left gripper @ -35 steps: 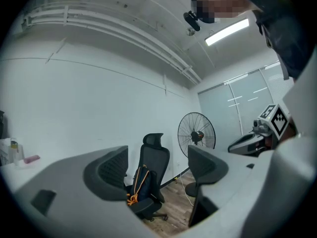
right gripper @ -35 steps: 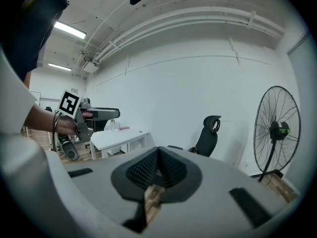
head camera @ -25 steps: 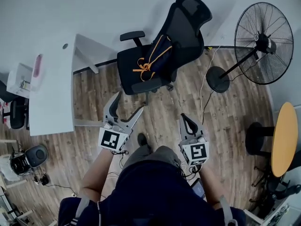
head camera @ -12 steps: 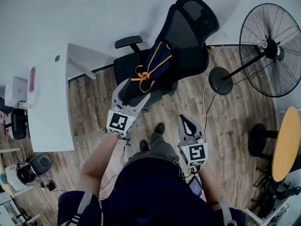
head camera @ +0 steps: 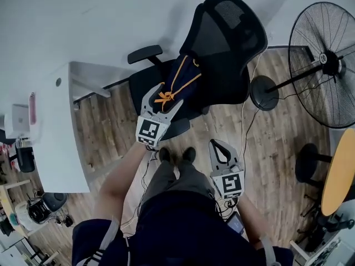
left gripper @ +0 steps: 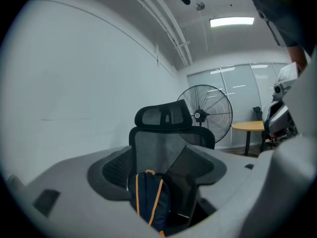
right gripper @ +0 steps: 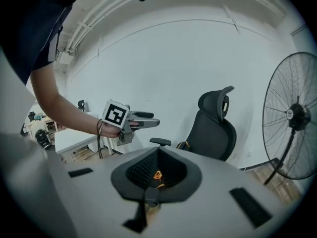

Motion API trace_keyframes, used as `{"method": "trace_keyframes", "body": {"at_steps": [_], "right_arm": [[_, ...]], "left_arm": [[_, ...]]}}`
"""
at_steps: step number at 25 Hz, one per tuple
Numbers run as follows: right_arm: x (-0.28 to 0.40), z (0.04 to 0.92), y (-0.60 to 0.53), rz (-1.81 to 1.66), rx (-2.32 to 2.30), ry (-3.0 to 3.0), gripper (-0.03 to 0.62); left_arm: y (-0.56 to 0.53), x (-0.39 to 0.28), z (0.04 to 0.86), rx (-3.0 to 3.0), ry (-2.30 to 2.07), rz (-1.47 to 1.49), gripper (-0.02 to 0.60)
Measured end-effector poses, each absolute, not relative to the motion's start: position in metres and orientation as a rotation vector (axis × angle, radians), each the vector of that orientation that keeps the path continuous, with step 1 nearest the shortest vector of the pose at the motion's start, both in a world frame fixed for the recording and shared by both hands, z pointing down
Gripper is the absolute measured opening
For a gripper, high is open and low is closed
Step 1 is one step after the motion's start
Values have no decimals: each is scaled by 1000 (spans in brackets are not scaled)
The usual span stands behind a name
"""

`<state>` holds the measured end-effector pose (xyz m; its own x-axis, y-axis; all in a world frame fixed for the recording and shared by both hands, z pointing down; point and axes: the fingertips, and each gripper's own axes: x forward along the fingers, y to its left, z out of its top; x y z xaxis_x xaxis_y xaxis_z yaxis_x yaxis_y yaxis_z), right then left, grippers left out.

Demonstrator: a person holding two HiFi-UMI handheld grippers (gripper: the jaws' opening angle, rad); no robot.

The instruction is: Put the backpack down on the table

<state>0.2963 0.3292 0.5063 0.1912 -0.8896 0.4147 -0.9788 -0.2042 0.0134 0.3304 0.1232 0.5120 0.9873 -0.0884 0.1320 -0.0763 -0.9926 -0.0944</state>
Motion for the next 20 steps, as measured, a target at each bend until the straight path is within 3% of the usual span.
{"method": "trace_keyframes", "body": {"at_steps": [20], "right_arm": [[340, 545, 277, 515, 2290, -1619, -1]], "left_arm": [[71, 500, 666, -3202, -72, -492, 290]]}}
